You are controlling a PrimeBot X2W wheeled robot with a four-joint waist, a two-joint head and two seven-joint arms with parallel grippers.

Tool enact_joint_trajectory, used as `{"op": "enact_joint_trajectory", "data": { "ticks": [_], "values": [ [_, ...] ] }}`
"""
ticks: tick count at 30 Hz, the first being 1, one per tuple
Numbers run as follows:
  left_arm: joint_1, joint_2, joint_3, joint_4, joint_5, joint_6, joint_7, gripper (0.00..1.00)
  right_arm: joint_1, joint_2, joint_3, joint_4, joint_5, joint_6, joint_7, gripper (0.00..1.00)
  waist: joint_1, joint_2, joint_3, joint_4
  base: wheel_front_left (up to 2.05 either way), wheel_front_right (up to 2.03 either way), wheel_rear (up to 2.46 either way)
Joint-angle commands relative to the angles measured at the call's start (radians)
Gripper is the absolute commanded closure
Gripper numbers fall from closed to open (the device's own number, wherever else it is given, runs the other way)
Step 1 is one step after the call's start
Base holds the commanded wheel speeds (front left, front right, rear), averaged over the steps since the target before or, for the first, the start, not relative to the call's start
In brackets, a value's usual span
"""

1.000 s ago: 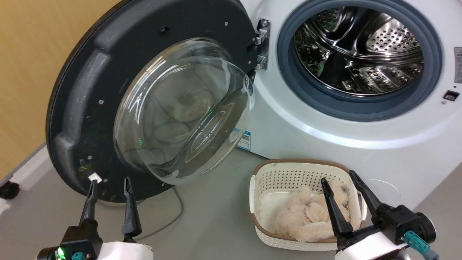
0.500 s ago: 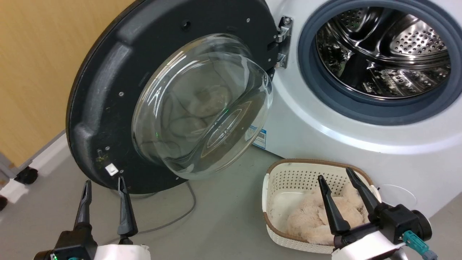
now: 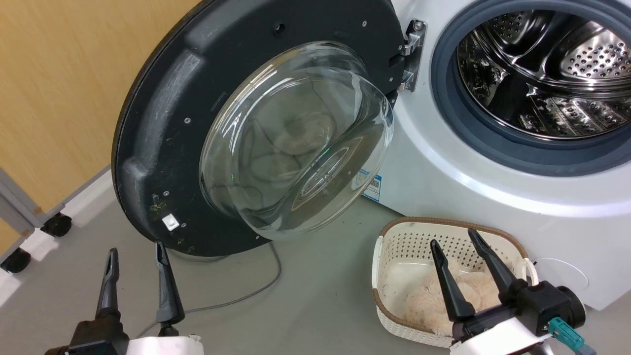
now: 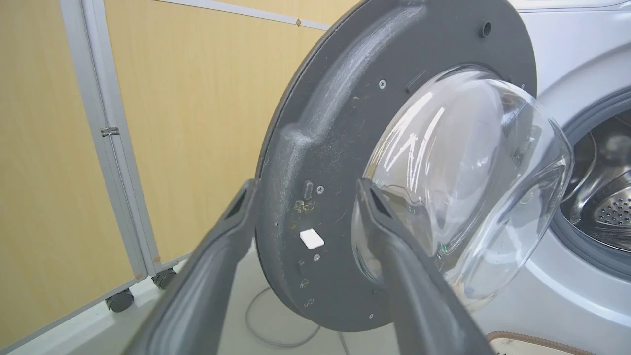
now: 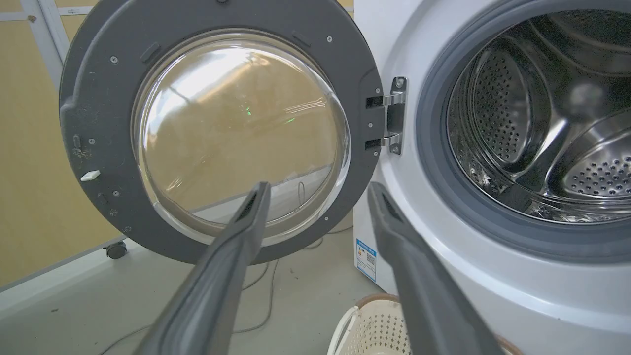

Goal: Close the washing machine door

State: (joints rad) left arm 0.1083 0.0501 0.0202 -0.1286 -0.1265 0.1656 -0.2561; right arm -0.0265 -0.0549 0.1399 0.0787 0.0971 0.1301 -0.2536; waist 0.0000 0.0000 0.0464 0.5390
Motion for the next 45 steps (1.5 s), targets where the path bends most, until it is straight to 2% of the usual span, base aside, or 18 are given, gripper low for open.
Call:
{"op": "enact_joint_trajectory", "data": {
  "ticks": [1,8,9,10,11,16,22,25,29,33,36,37,39,45],
  "values": [
    [0.011,0.000,0.000,-0.004,-0.007,0.006,-0.006,0.00,-0.016,0.000,0.001,-0.001,0.004,0.001,-0.008,0.00,0.0000,0.0000,0.000,0.000,0.00,0.00,0.00],
    [0.010,0.000,-0.004,-0.001,-0.004,0.003,-0.006,0.00,-0.012,-0.001,0.002,-0.003,0.005,0.001,-0.008,0.00,0.0000,0.0000,-0.002,-0.002,0.00,0.00,0.00],
    [0.010,0.000,-0.006,-0.001,-0.006,0.000,-0.006,0.03,-0.011,-0.001,0.002,-0.003,0.005,0.001,-0.008,0.00,0.0000,0.0000,-0.002,-0.002,0.00,0.00,0.00],
    [0.010,0.000,-0.008,-0.001,-0.007,-0.003,-0.006,0.71,-0.011,-0.002,0.002,-0.003,0.005,0.001,-0.008,0.00,0.0000,0.0000,-0.002,-0.002,0.00,0.00,0.00],
    [0.009,0.000,-0.008,-0.004,-0.005,-0.008,-0.006,1.00,-0.010,-0.002,0.002,-0.003,0.005,0.001,-0.008,0.00,0.0000,0.0000,-0.003,-0.002,0.00,0.00,0.00],
    [-0.045,0.010,0.071,-0.058,-0.015,-0.064,-0.006,1.00,0.004,-0.008,-0.020,-0.019,-0.003,0.001,-0.008,0.00,0.0000,0.0000,0.013,-0.005,0.00,0.00,0.00],
    [-0.181,0.101,0.191,-0.023,-0.047,-0.171,-0.006,1.00,0.030,-0.009,-0.055,-0.046,-0.018,0.001,-0.008,0.00,0.0000,0.0000,0.033,-0.009,0.00,0.00,0.00],
    [-0.267,0.134,0.252,0.053,-0.128,-0.217,-0.006,1.00,0.039,-0.008,-0.066,-0.059,-0.026,0.001,-0.008,0.00,0.0000,0.0000,0.049,-0.021,0.00,0.00,0.00],
    [-0.391,0.187,0.335,0.212,-0.301,-0.257,0.035,1.00,0.033,-0.010,-0.063,-0.068,-0.032,0.001,-0.008,0.00,0.0000,0.0000,0.073,-0.049,0.00,0.00,0.00],
    [-0.491,0.237,0.394,0.361,-0.463,-0.276,0.136,1.00,0.023,-0.010,-0.064,-0.071,-0.034,0.001,-0.008,0.00,0.0000,0.0000,0.089,-0.071,0.00,0.00,0.00],
    [-0.552,0.250,0.439,0.468,-0.594,-0.281,0.235,1.00,0.018,-0.013,-0.062,-0.070,-0.033,0.001,-0.008,0.00,0.0000,0.0000,0.096,-0.083,0.00,0.00,0.00],
    [-0.552,0.250,0.439,0.468,-0.594,-0.281,0.235,1.00,0.018,-0.013,-0.062,-0.070,-0.033,0.001,-0.008,0.00,0.0000,0.0000,0.096,-0.083,0.00,0.00,0.00],
    [-0.593,0.247,0.472,0.542,-0.693,-0.282,0.314,1.00,0.016,-0.014,-0.063,-0.070,-0.034,0.001,-0.008,0.00,0.0000,0.0000,0.100,-0.088,0.00,0.00,0.00],
    [-0.679,0.226,0.562,0.686,-0.934,-0.232,0.547,1.00,0.010,-0.015,-0.061,-0.071,-0.038,0.001,-0.008,0.00,0.0000,0.0000,0.110,-0.098,0.00,0.00,0.00]
  ]
}}
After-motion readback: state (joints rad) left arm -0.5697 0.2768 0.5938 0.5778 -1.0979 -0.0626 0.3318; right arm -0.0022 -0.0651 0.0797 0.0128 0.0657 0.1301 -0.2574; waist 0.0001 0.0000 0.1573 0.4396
